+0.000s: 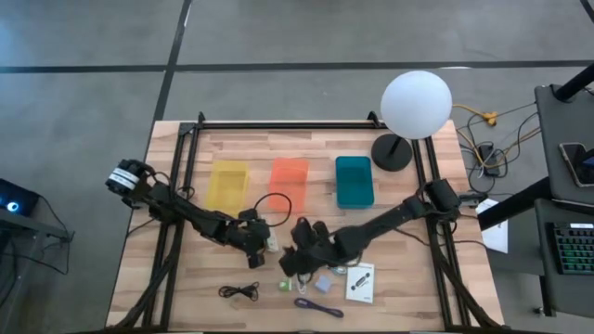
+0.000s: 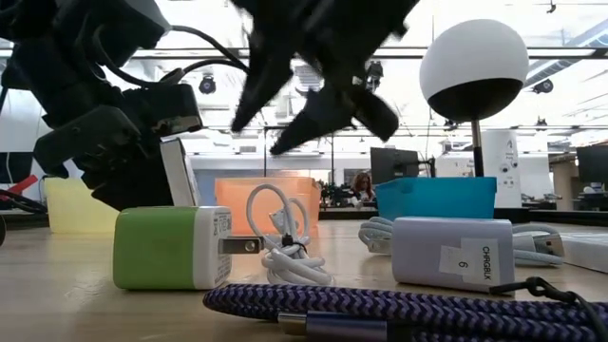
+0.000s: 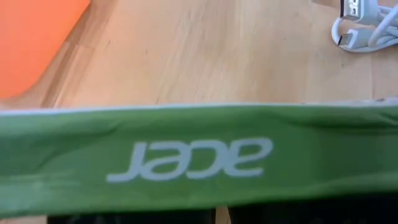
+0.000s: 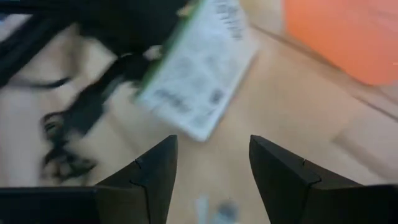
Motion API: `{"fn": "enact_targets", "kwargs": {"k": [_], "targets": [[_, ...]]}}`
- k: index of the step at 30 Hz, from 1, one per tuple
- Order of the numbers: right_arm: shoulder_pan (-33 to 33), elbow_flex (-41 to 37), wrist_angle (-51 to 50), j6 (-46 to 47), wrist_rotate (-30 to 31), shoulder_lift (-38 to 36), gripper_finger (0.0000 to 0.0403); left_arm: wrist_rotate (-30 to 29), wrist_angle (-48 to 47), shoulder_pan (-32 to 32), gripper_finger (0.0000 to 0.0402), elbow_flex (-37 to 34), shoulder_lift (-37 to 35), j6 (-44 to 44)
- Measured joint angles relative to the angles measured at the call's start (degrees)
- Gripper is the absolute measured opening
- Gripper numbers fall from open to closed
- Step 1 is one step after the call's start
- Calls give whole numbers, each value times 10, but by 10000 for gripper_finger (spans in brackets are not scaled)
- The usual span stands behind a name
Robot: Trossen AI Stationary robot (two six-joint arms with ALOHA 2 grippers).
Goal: Pick and place items into bin
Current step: Put the left white card reader box into the blue bin
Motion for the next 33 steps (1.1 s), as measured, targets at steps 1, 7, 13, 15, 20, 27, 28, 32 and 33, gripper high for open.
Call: {"fn": "enact_targets", "kwargs": {"k": [1,7,13,15,20,27,28,32,33], "targets": [[6,11,2,-5,7,5,187,0,0,0,2,0,-1,0],[18,113,-39,-63,29,81,187,1,19,1,2,0,-3,1],[18,229,-147,-80,90,143,187,6,37,1,2,0,-2,4],[19,260,-158,-106,93,161,187,6,42,1,2,0,-2,5],[27,320,-169,-137,99,194,187,8,46,1,2,0,-2,10],[35,329,-209,-109,123,199,187,9,62,2,2,0,-2,11],[35,329,-211,-104,122,199,187,9,64,2,2,0,-2,14],[33,329,-211,-91,123,200,187,6,66,2,2,0,-2,19],[33,328,-212,-90,123,200,187,6,67,2,2,0,-2,20]]}}
